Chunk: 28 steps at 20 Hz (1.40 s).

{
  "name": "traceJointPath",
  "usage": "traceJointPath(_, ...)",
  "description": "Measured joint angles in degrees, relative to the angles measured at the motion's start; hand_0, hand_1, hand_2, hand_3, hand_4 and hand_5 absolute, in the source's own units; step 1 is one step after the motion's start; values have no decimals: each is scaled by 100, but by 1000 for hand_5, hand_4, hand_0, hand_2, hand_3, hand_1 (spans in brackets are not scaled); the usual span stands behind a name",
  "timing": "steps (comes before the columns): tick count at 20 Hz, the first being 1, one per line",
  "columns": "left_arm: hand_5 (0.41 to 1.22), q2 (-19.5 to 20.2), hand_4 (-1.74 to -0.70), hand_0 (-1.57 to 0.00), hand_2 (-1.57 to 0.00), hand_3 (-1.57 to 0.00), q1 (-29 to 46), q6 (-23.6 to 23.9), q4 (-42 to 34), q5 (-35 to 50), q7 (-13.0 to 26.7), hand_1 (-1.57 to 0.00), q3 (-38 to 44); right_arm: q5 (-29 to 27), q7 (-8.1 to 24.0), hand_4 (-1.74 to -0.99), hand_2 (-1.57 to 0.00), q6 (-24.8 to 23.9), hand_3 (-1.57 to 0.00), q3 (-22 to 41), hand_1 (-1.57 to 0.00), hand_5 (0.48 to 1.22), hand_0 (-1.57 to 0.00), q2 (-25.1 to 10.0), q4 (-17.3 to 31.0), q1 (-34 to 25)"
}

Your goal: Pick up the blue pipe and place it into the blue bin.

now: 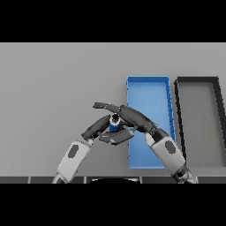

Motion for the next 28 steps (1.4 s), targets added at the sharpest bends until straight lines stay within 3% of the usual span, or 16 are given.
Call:
traceJointPath(1, 1221, -16, -1560, -1571, -1571, -1571, 24, -69, -49, 82, -92, -1571, 37, -17, -27, -1331, -538, 39, -401, 29, -530, 489, -507, 55, 72, -105)
traceJointPath(2, 1221, -63, -1595, -1571, -1571, -1571, -26, -78, -63, 160, 149, -1571, 57, -12, -122, -1406, -745, 40, -604, 100, -703, 500, -702, 115, 101, -104)
traceJointPath(4, 1221, -8, -1645, -1571, -1571, -1571, -35, -52, -49, 116, 151, -1571, 16, 62, -180, -1514, -1042, 4, -872, 107, -1015, 550, -1015, 155, 194, -118)
traceJointPath(6, 1221, -20, -1677, -1571, -1571, -1523, -26, -43, 11, 155, -58, -1571, 21, -65, -75, -1581, -1233, -29, -1021, 103, -1215, 650, -1215, 268, 288, -207)
traceJointPath(7, 1221, -15, -1690, -1571, -1571, -1532, 13, -112, -42, 309, -24, -1571, 81, -146, -156, -1606, -1300, -47, -1102, 99, -1287, 765, -1286, 262, 263, -134)
traceJointPath(9, 1221, -118, -1707, -1571, -1571, -1490, -29, -165, -53, 444, -10, -1571, 90, -221, -392, -1648, -1398, -142, -1250, 167, -1389, 929, -1389, 293, 285, -114)
traceJointPath(12, 1221, -140, -1722, -1571, -1571, -1437, 14, -175, -66, 503, 69, -1571, 63, -88, -620, -1692, -1482, -159, -1400, 299, -1478, 1071, -1478, 216, 389, -91)
traceJointPath(18, 1221, -56, -1730, -1571, -1571, -1424, -14, -104, -96, 387, -196, -1571, 58, -117, -609, -1728, -1548, -405, -1526, 373, -1547, 1182, -1547, 219, 249, -20)
traceJointPath(19, 1221, -20, -1724, -1571, -1571, -1454, -77, -77, -102, 352, -134, -1571, 107, -2, -868, -1731, -1552, -479, -1535, 374, -1551, 1190, -1551, 240, 305, 4)
traceJointPath(20, 1221, -5, -1599, -1462, -1293, -1166, -89, 39, -84, 189, -345, -1342, 66, 92, -885, -1733, -1556, -520, -1542, 426, -1555, 1196, -1555, 267, 288, -9)
traceJointPath(21, 1221, 35, -1475, -1169, -1034, -933, 6, 87, -159, 83, -396, -1073, 6, 175, -867, -1734, -1559, -543, -1548, 496, -1558, 1201, -1558, 265, 246, 16)
traceJointPath(24, 1221, 202, -1206, -598, -529, -477, -74, -250, -100, 11, -392, -549, 73, 266, -518, -1738, -1565, -608, -1559, 521, -1565, 1211, -1565, 364, 290, -56)
traceJointPath(26, 1029, 221, -1085, -383, -338, -305, -115, -351, -49, -208, -427, -351, 53, 318, -184, -1739, -1567, -566, -1563, 503, -1567, 1214, -1567, 449, 294, -92)
traceJointPath(27, 938, 192, -1047, -306, -270, -244, -111, -345, -49, -222, -398, -281, 46, 360, -197, -1739, -1568, -547, -1565, 505, -1568, 1216, -1568, 447, 189, -29)
traceJointPath(28, 848, 149, -1017, -244, -216, -195, -85, -292, -50, -218, -70, -224, 46, 420, -329, -1740, -1569, -557, -1566, 510, -1568, 1217, -1568, 502, 195, -27)
